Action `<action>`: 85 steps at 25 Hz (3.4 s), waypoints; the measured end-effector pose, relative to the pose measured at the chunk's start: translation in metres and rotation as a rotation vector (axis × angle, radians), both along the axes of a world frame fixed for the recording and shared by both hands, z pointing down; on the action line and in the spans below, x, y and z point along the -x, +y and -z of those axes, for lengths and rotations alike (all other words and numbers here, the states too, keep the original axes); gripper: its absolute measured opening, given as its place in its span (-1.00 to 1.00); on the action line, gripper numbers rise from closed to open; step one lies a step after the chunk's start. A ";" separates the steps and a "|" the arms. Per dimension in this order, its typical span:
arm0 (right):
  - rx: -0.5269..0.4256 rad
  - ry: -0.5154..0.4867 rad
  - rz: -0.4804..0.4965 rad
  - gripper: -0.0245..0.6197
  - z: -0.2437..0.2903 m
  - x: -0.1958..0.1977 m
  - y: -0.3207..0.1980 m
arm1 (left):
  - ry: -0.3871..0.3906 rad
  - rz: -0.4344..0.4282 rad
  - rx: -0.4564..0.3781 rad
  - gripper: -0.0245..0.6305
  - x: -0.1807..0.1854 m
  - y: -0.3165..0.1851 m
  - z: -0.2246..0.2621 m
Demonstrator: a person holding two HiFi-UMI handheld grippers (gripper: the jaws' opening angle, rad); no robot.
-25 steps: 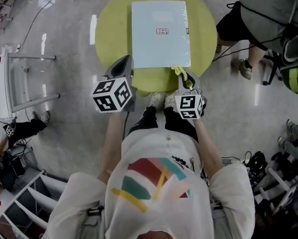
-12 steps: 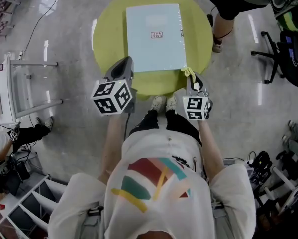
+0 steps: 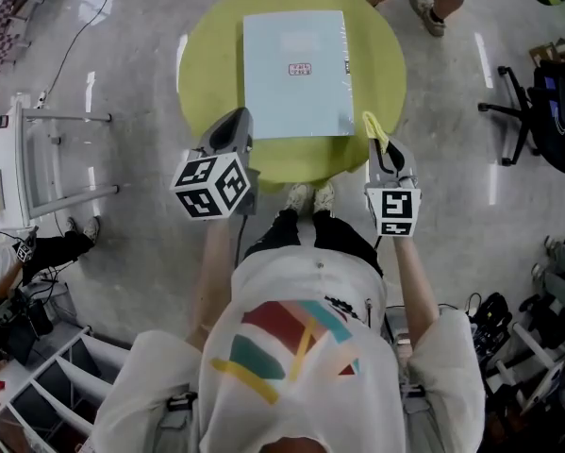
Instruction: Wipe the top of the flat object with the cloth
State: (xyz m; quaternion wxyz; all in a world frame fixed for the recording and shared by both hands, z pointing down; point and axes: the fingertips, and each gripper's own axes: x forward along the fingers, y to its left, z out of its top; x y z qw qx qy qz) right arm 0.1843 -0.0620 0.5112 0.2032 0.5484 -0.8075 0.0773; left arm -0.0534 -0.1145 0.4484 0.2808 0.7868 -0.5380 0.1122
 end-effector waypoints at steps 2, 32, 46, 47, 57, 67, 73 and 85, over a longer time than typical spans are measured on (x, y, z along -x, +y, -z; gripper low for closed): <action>-0.044 -0.015 0.021 -0.84 0.014 -0.008 -0.026 | 0.001 0.003 -0.006 -0.88 -0.002 0.001 0.001; 0.169 -0.446 0.128 -0.84 -0.063 0.009 -0.301 | -0.032 0.109 0.050 -0.88 0.004 0.024 -0.026; 0.274 -0.454 0.247 -0.84 -0.068 0.015 -0.214 | 0.000 0.009 -0.018 -0.88 -0.012 0.017 -0.009; 0.282 -0.447 0.255 -0.84 -0.069 0.015 -0.205 | 0.004 0.000 -0.023 -0.88 -0.013 0.016 -0.007; 0.353 -0.418 0.306 -0.84 -0.073 0.020 -0.115 | 0.029 -0.046 -0.084 -0.88 -0.020 0.013 0.014; 0.404 -0.467 0.296 -0.84 -0.075 0.023 -0.031 | 0.047 -0.085 -0.188 -0.88 -0.025 -0.006 0.051; 0.420 -0.479 0.279 -0.84 -0.078 0.020 -0.006 | 0.072 -0.107 -0.232 -0.88 -0.032 -0.016 0.062; 0.439 -0.509 0.233 -0.84 -0.082 0.018 0.008 | 0.097 -0.107 -0.267 -0.88 -0.031 -0.029 0.076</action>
